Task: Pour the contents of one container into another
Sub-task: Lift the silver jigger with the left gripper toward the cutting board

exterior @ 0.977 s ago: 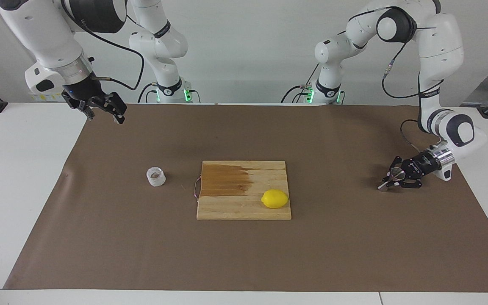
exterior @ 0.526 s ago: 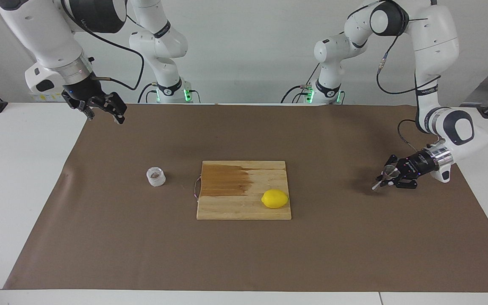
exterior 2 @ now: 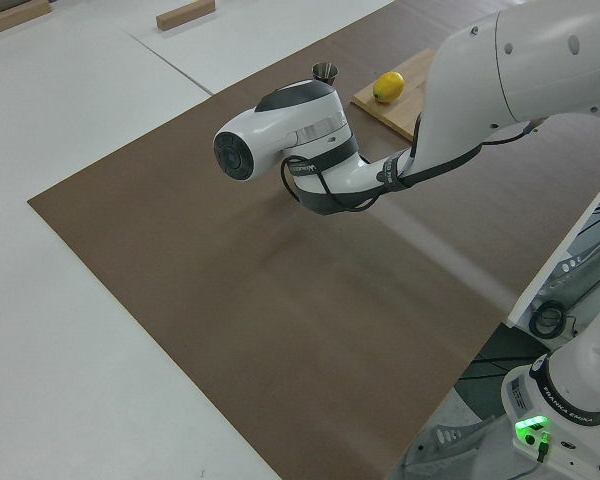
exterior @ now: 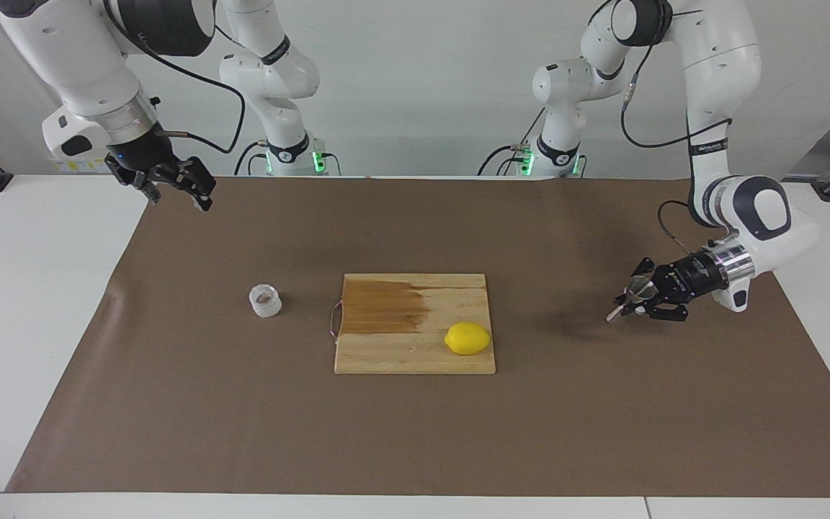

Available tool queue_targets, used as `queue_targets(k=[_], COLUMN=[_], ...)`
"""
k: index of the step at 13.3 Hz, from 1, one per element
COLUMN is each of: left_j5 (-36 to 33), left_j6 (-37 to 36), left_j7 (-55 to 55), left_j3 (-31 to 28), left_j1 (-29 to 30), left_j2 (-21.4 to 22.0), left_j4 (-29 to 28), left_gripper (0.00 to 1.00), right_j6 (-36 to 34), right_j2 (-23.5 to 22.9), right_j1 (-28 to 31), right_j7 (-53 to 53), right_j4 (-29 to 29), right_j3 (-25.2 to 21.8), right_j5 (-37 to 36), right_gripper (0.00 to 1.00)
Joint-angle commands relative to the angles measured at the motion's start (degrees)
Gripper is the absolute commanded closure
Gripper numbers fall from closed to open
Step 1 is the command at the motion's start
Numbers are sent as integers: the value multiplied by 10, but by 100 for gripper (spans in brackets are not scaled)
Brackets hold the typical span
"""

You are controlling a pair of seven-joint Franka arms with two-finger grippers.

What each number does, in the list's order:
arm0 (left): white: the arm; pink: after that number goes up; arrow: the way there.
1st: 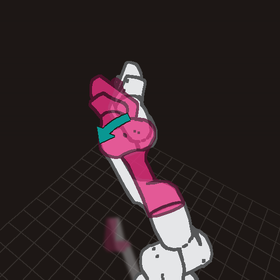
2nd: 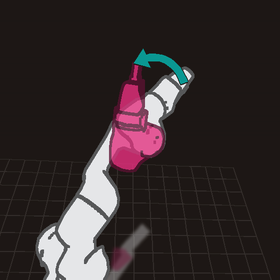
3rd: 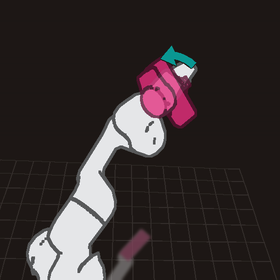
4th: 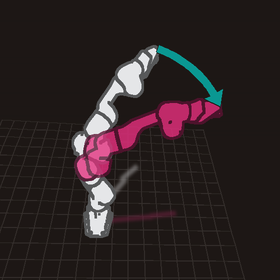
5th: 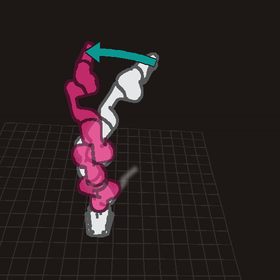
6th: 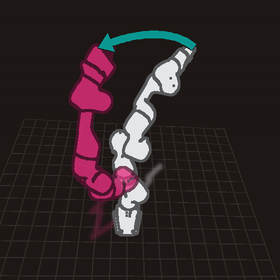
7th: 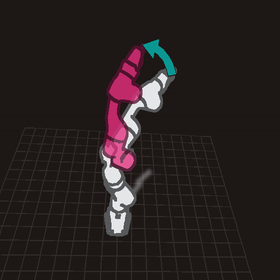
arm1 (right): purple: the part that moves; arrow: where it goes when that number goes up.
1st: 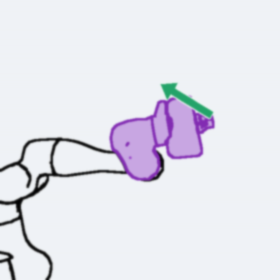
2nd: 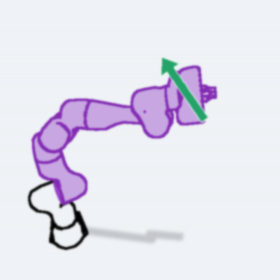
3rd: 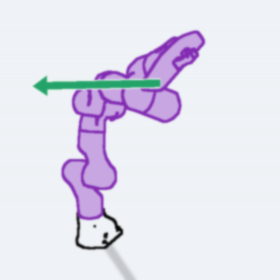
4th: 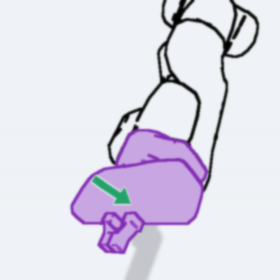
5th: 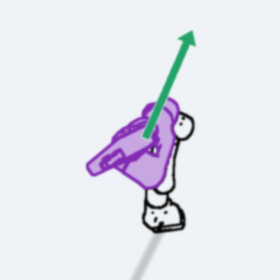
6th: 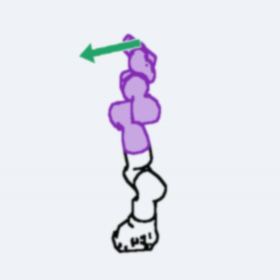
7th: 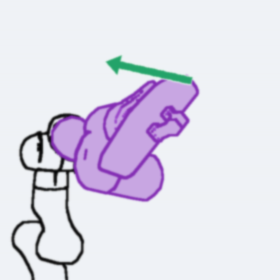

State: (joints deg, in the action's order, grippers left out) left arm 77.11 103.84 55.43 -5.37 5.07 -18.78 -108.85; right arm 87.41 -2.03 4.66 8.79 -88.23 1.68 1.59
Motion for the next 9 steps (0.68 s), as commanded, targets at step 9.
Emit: queue_targets(k=[9], left_j5=[184], left_j6=[324], left_j7=[122], left_j3=[70], left_j1=[-204], left_j2=[59], left_j4=[-40], left_gripper=[100], right_j6=[-6], right_j2=[4], right_j1=[6], right_j7=[-10], right_j4=[1], right_j3=[2], right_j5=[12], right_gripper=[0])
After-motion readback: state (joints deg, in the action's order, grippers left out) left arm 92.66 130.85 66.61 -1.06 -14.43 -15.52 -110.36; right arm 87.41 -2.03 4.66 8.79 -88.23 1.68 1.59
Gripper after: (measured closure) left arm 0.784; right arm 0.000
